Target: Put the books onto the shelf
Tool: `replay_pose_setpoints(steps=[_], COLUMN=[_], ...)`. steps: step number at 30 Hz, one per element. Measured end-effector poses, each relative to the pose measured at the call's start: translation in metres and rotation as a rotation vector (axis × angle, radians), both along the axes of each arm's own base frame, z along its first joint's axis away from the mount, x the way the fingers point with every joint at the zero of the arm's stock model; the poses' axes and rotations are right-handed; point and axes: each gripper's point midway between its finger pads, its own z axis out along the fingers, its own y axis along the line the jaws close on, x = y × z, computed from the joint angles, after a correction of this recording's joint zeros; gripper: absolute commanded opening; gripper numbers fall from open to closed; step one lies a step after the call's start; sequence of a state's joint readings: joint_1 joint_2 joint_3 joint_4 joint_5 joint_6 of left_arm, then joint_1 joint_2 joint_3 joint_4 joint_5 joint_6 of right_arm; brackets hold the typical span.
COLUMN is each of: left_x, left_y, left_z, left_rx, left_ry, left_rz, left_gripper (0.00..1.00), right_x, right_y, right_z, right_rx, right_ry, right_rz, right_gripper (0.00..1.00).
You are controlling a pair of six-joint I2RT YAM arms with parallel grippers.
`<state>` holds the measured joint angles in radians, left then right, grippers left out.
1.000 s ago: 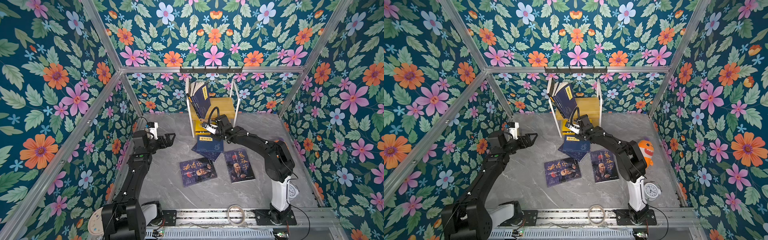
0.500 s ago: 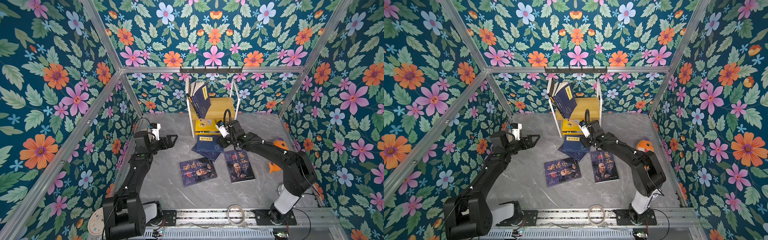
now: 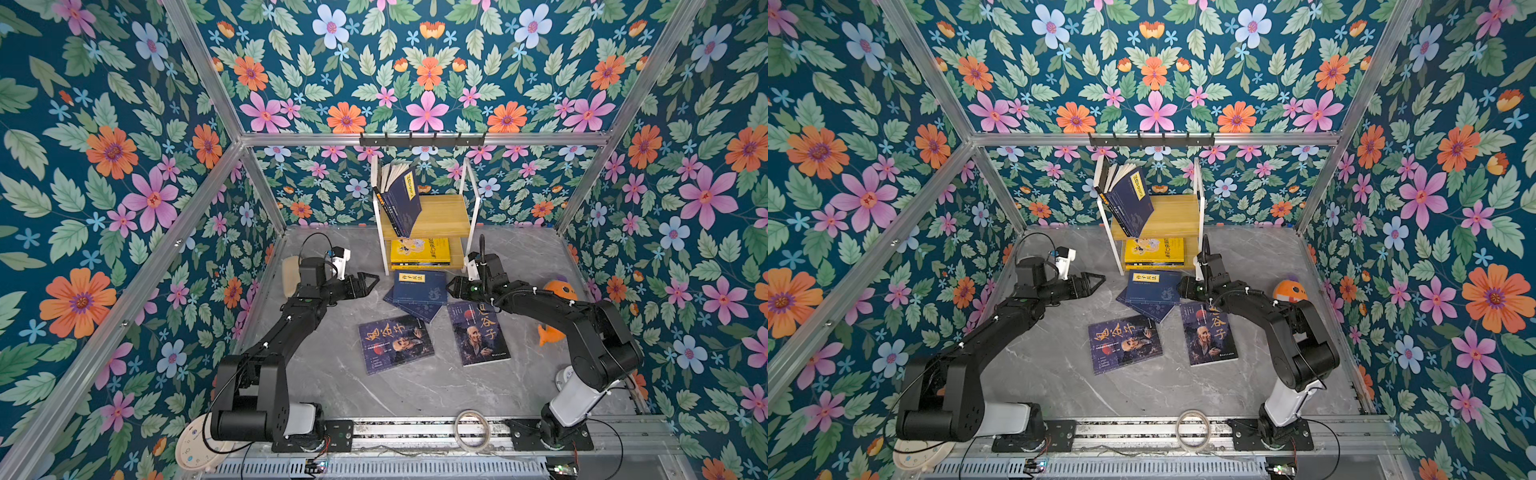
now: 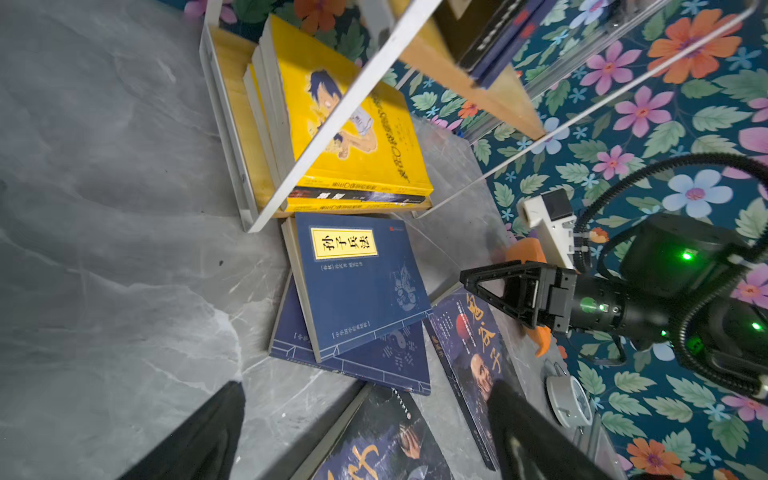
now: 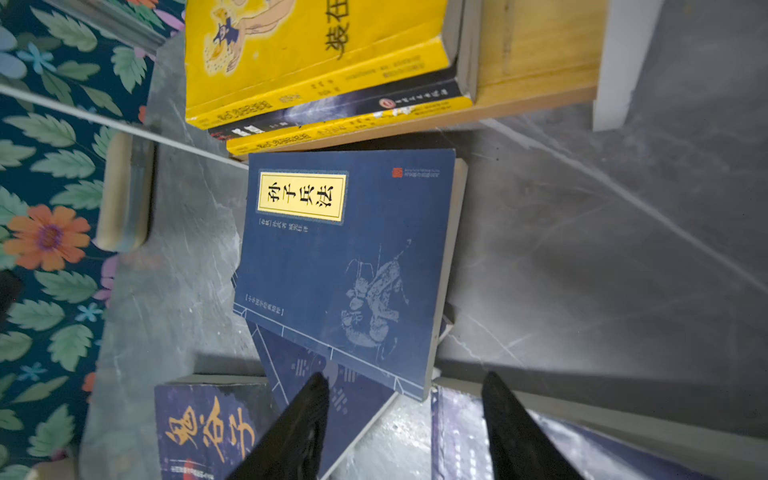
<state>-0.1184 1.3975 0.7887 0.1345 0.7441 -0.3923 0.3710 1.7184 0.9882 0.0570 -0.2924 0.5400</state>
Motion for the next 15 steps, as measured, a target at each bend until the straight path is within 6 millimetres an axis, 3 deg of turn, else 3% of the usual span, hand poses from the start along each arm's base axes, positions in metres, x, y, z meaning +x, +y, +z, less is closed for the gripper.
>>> replay_pose_setpoints(steps=[8,15], left_x=[0.004,0.011], left_y=[-0.024,-0.039], left_z=[-0.037,-0.058], left_rx=[-0.005,-0.026], left_ry=[0.127,0.221], left_rz=[0.012,0.038], left_gripper=[0.83,0.65], right_x=[0.013,0.023], right_y=[0.004,0.006], right_z=[-0.016,-0.028], right_rx=[0.136,0.222], right_ry=[0.044,0.055], right_rz=[-0.071,-0.12], right_gripper=[0.57,0.55])
